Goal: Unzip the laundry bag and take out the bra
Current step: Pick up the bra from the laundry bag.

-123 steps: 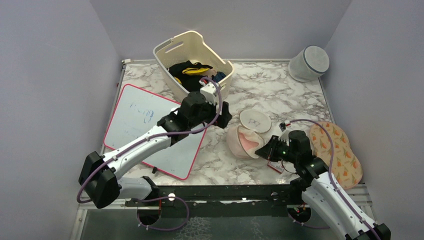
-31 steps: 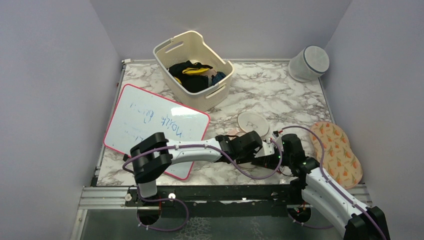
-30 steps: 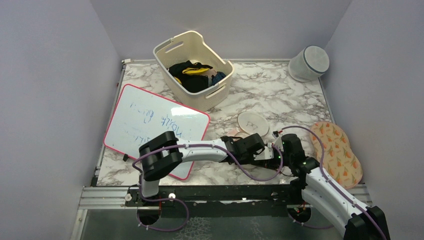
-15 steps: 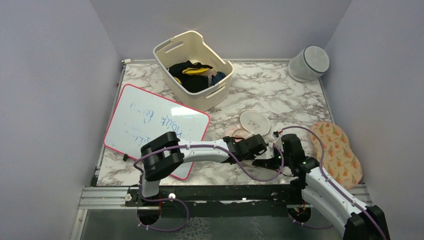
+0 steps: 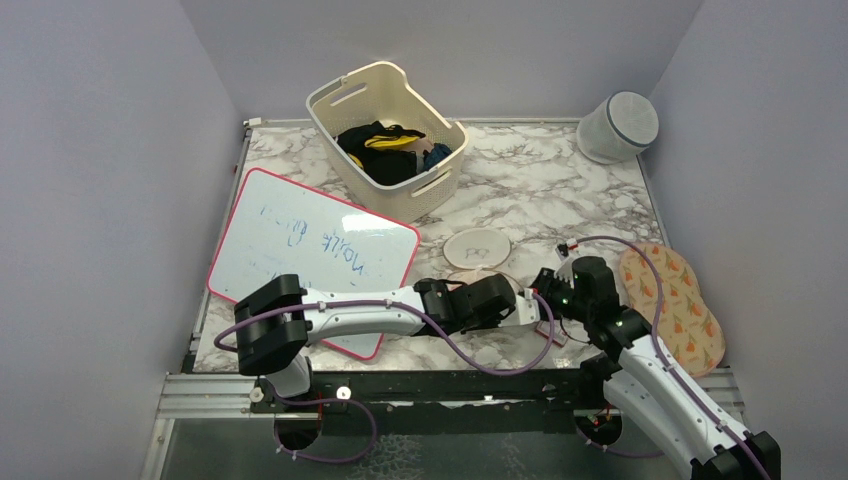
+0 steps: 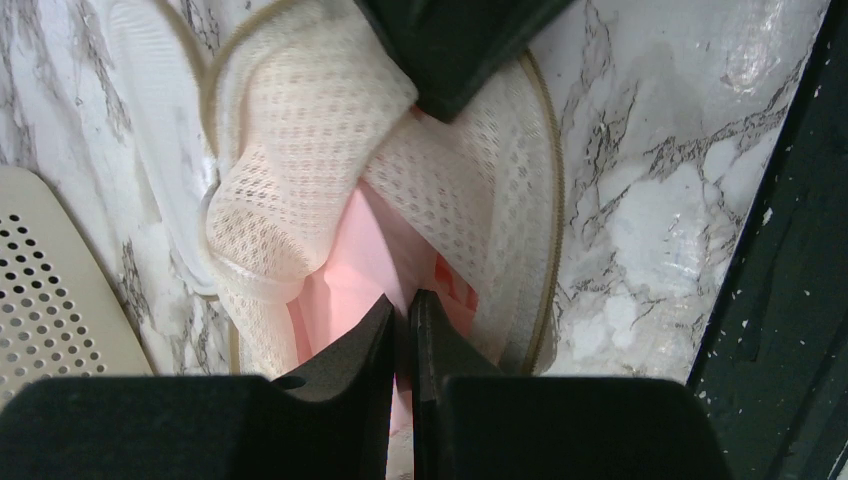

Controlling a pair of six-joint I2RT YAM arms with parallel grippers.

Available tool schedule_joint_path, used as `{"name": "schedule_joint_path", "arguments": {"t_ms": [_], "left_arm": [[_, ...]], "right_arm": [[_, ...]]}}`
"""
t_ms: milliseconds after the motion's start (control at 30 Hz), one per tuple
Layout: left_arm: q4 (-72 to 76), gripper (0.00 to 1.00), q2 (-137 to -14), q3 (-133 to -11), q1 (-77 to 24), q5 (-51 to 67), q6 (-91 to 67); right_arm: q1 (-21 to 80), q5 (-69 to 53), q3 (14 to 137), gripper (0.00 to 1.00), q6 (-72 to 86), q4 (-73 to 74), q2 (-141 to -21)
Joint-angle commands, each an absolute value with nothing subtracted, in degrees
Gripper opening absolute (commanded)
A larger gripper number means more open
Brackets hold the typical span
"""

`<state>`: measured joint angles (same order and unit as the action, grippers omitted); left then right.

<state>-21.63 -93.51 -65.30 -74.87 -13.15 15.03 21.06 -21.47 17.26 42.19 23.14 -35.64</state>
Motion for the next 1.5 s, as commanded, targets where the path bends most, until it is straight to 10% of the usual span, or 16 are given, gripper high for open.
{"name": "schedule_joint_path", "arguments": {"t_ms": [0,600,1067,1467], "left_arm": [[-21.2,0.0,-92.17,-64.08,-75.4,-11.51,13.98],[-15.17,0.0,-87.09,-57.62,-77.08,-13.75,13.08],[-14.52,0.0,-88.42,-58.33,-77.08,-17.4,14.25],[-14.89,0.0,-85.81,-58.21,-77.14,-12.44,12.78]], "right_arm": [[21.09,-16.78,20.88,0.15,42.38,24.19,-35.09],[21.07,-22.96,21.78,0.21,38.89,24.28,-36.65],[21.05,-31.99,22.51,0.61,37.79,26.45,-31.26],[21.09,-25.68,20.36,0.55,38.95,19.07,-42.01]]}}
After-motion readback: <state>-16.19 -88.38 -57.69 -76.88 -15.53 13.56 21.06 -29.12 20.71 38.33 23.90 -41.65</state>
